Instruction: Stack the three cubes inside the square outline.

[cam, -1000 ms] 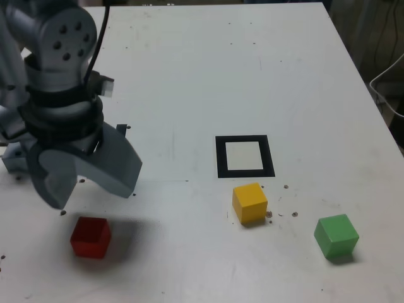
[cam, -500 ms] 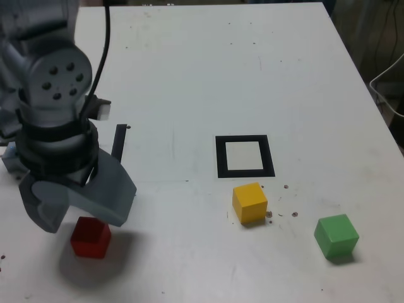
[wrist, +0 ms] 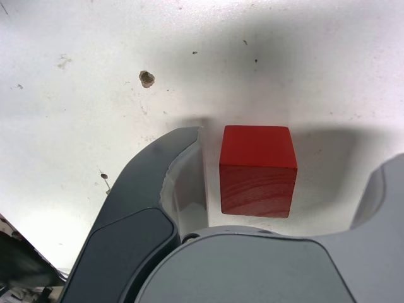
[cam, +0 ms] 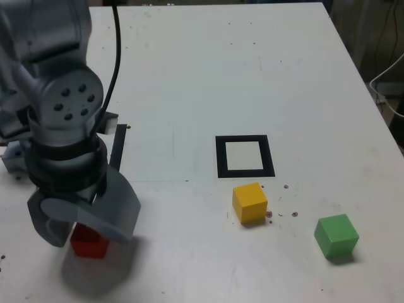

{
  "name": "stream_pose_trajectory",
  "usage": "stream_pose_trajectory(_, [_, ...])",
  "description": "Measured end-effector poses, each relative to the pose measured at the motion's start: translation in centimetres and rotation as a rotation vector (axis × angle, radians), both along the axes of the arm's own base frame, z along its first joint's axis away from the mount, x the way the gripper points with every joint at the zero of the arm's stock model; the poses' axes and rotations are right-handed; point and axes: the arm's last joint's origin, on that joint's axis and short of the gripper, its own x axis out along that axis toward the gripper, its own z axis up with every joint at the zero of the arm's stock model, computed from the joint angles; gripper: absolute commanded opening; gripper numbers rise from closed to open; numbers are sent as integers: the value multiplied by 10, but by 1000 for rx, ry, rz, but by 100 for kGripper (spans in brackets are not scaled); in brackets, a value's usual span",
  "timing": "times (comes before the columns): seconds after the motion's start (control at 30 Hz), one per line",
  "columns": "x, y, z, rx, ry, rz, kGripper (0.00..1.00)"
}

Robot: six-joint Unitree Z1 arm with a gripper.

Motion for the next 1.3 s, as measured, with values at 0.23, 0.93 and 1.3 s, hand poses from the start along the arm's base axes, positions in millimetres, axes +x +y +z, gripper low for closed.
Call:
stream_pose_trajectory(0.23, [-1,0,-1,8,28,9,46])
stream_pose_trajectory(0.93, [3,-6,-1,-26,17,4,28])
stream_pose_trajectory(1.3, [5,-7,0,-23,-8,1,14])
